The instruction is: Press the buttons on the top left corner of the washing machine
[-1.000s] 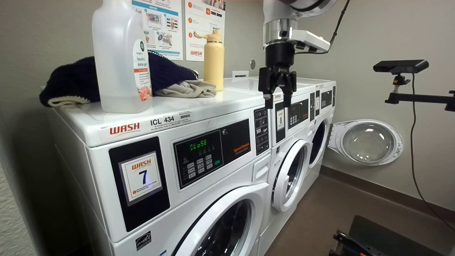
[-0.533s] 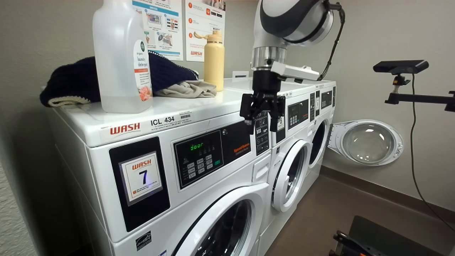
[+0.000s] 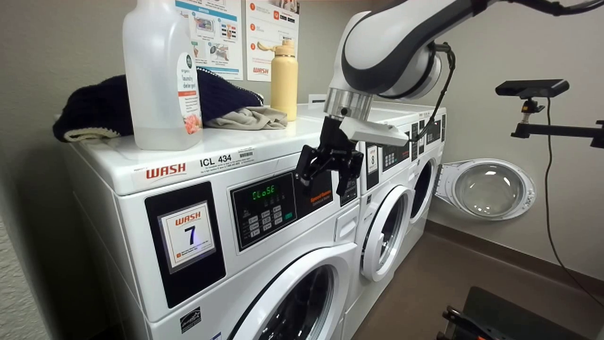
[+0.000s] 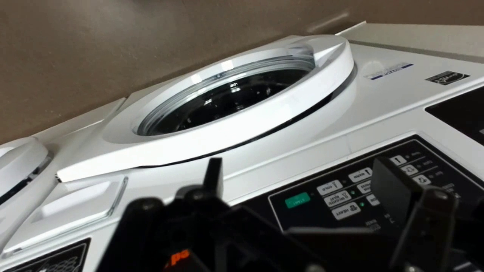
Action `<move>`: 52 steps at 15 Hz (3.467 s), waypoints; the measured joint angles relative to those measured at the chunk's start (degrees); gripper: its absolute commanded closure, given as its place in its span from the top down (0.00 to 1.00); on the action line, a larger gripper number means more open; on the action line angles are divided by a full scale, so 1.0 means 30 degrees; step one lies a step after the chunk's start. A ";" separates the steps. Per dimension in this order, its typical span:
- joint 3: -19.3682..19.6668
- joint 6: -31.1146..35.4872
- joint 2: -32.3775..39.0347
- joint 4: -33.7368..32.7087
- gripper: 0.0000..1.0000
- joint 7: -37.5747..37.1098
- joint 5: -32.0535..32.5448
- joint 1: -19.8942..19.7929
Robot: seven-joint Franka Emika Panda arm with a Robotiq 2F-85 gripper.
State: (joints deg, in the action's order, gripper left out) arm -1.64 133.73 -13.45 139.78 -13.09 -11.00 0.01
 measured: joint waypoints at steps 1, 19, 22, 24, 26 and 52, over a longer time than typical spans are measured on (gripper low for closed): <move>-0.0164 0.1025 0.0108 0.0384 1.00 -0.0175 -0.0255 0.0151; -0.2122 1.0847 0.3024 0.3251 0.01 -0.3042 -0.0063 0.2328; -0.2390 1.2191 0.3066 0.3671 0.01 -0.6588 0.4055 0.1843; -0.2566 1.2324 0.3038 0.3723 0.02 -0.9022 0.6880 0.1294; -0.2774 1.2323 0.2902 0.3721 0.03 -1.1354 0.9442 0.0752; -0.6514 0.6353 0.0532 0.3166 0.01 -2.8571 2.8019 -0.0907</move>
State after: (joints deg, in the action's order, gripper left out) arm -21.19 152.78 -11.85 149.28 -98.81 73.06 -2.71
